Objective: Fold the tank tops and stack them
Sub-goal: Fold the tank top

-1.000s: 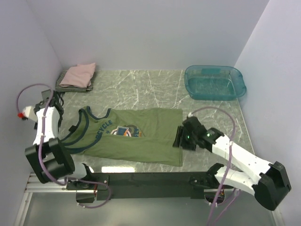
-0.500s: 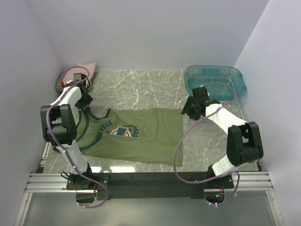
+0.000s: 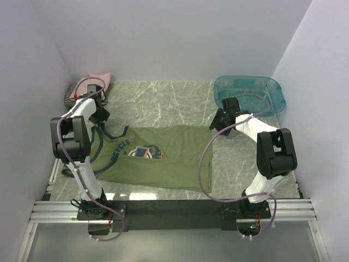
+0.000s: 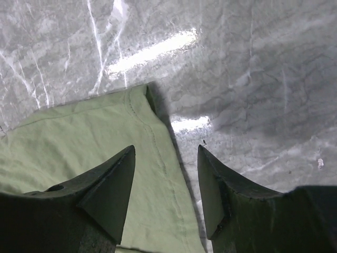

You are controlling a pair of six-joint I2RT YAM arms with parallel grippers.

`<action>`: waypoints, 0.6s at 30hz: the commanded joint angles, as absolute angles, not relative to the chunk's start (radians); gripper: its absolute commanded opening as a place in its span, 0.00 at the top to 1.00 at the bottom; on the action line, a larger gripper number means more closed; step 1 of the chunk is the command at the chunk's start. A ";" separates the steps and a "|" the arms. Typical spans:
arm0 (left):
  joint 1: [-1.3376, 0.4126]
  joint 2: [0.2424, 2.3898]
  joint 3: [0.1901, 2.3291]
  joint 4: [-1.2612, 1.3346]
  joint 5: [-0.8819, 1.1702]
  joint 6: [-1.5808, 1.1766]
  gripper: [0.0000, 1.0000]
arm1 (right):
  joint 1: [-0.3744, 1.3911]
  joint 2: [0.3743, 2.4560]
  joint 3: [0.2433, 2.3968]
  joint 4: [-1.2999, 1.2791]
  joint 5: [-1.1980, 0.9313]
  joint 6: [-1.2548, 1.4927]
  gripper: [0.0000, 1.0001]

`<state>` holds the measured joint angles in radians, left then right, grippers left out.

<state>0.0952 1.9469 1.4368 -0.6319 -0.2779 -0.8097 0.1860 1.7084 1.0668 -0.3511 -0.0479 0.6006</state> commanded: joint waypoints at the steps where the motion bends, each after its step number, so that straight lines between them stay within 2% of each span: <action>1: 0.100 1.950 1.450 -0.634 -0.311 -0.844 0.53 | 0.186 1.738 1.127 -0.325 -0.060 0.588 0.43; 10: 0.101 2.013 1.439 -0.604 -0.281 -0.864 0.66 | 0.192 1.836 1.239 -0.365 -0.006 0.583 0.44; 18: 0.109 2.020 1.436 -0.584 -0.272 -0.868 0.85 | 0.245 1.936 1.361 -0.431 0.041 0.560 0.48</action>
<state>0.1020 2.0144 1.4364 -0.6094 -0.2852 -0.8566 0.2165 1.9102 1.2995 -0.3958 0.0006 0.5816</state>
